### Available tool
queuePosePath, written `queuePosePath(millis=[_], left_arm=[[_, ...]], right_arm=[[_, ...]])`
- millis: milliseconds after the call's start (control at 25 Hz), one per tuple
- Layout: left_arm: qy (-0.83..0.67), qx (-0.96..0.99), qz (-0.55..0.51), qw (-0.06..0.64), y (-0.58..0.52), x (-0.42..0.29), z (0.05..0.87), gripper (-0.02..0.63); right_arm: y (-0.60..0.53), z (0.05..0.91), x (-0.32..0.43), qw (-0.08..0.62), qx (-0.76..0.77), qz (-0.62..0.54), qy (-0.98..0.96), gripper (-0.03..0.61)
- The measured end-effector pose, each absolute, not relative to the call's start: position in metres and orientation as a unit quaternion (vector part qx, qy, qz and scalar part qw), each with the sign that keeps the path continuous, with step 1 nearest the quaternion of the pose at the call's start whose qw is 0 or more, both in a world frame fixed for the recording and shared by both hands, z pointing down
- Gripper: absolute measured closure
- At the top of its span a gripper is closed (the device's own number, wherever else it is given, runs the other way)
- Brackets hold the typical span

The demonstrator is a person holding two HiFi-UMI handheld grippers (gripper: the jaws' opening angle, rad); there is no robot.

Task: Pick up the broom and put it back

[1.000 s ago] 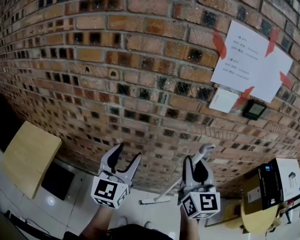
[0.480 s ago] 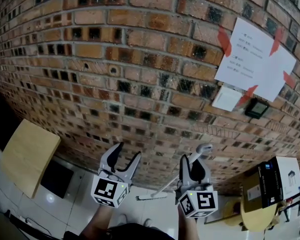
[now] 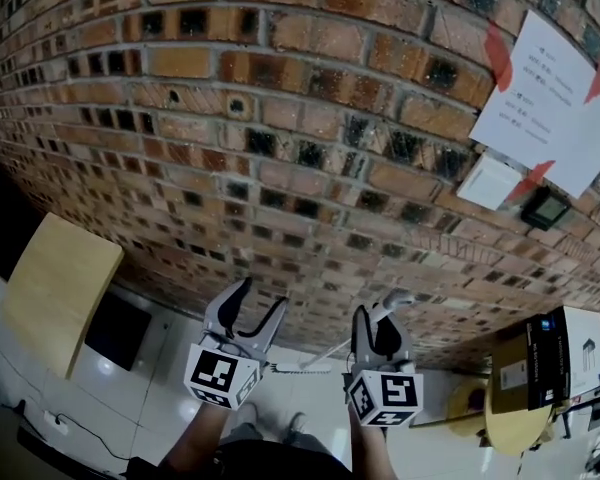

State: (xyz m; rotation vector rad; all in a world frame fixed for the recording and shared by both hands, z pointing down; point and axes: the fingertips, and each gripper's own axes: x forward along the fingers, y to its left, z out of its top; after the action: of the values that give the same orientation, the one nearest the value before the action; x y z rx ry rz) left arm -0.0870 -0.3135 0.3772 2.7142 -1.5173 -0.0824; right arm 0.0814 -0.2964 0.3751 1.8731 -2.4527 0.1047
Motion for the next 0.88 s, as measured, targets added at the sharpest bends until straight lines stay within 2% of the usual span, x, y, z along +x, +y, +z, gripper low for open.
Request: queuePosePath(millis=[400,880], left_arm=[[-0.468,0.881,0.03,0.055,-0.324,-0.076,0.454,0.357],[-0.45,0.889,0.019,0.077,-0.332,-0.06,0.501,0.357]], right_arm=[[-0.301,0.488,0.073,0.093,0.611,0.105,-0.779,0.474],[-0.32,0.65,0.079,0.161,0.606,0.18,-0.758,0.476]])
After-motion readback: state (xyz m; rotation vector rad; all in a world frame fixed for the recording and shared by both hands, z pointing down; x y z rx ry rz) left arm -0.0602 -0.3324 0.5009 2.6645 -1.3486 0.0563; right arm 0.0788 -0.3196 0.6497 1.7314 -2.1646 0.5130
